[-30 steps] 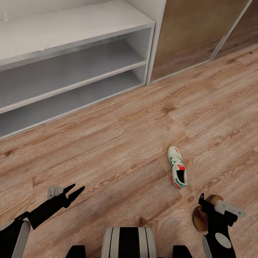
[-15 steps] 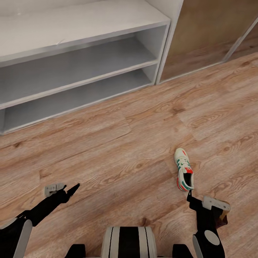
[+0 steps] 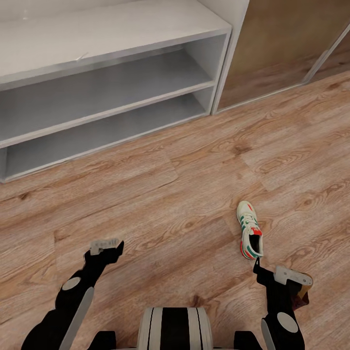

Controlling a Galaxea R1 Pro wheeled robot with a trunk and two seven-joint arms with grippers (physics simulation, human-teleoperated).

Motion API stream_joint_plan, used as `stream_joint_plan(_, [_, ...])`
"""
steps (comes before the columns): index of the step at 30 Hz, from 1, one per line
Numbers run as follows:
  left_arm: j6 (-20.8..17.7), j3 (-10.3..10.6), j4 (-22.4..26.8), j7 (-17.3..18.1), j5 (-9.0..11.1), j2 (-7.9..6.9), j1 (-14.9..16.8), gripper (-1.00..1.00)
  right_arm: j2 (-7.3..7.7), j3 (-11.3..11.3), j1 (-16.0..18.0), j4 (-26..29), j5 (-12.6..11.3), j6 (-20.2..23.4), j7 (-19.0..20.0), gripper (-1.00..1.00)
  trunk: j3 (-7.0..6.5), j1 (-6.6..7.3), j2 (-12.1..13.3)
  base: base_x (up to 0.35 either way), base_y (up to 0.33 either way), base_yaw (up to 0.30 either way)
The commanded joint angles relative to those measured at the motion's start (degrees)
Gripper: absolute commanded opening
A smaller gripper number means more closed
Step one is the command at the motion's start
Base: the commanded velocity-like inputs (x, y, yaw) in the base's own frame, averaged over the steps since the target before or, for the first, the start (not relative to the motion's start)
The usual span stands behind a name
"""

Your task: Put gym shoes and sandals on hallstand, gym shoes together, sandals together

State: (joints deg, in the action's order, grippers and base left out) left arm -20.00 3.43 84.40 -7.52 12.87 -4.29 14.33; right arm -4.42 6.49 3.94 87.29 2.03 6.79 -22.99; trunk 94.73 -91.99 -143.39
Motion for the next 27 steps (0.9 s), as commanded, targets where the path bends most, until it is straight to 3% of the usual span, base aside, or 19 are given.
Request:
stream_joint_plan(1, [1.1,1.0,0.0,-1.6,0.6,-0.08,0.0,1.0,-0.01,0.0,0.0,0.1,0.2,0.5,-0.1,1.0,0.03,0.01,0.0,0.0,0.0,0.0])
stream_joint_plan(7, [5.9,2.1,-0.1,-3.3,0.7,-0.1,-0.1,1.0,0.03,0.0,0.0,0.0,0.2,0.5,0.2,1.0,0.03,0.01,0.0,0.0,0.0,0.0])
stream_joint_plan(27, [6.7,2.5,-0.1,-3.4,0.6,-0.19,-0.1,1.0,0.09,-0.2,0.0,0.1,0.2,0.5,0.2,1.0,0.03,0.01,0.0,0.0,0.0,0.0])
